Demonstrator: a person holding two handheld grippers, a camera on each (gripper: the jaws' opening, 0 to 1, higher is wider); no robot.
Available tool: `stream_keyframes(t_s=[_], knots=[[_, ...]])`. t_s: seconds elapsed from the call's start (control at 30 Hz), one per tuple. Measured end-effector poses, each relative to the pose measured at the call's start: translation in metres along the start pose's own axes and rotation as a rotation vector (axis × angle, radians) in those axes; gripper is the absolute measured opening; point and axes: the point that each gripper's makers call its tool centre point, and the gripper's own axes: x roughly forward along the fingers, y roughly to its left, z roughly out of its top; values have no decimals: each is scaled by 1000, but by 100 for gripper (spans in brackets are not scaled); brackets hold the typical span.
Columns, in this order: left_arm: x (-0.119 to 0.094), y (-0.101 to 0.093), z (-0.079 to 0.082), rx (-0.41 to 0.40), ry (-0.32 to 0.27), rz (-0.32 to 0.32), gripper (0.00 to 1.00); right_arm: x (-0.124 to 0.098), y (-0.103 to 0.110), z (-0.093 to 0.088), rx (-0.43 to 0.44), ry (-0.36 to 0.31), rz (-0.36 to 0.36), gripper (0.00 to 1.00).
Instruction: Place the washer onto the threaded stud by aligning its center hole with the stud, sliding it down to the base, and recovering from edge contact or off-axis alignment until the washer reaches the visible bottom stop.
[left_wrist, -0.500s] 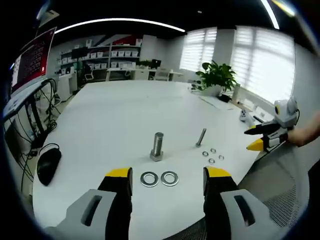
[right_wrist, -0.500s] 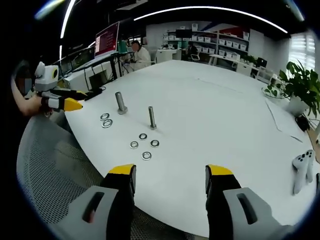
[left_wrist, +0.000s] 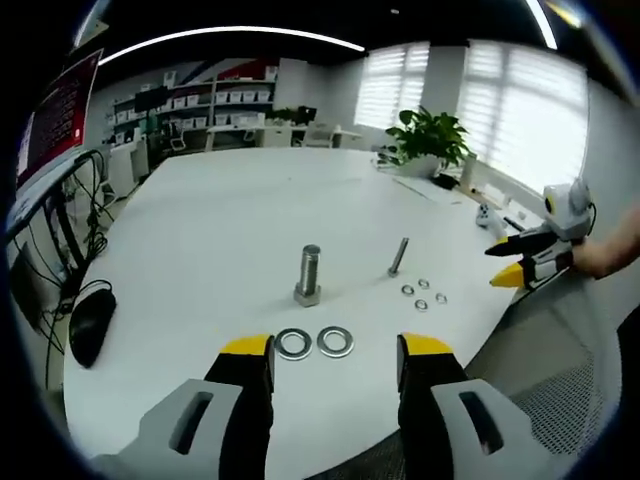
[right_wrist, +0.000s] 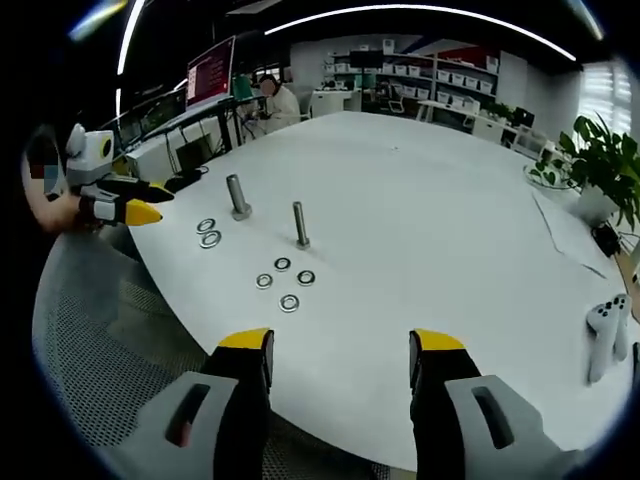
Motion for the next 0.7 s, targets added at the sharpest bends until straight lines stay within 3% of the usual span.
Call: stream_keyframes(t_s=[0.7], knots=[[2,-2,-5,15,32,-11,45,3,-1,-10,-5,52,-1,55]])
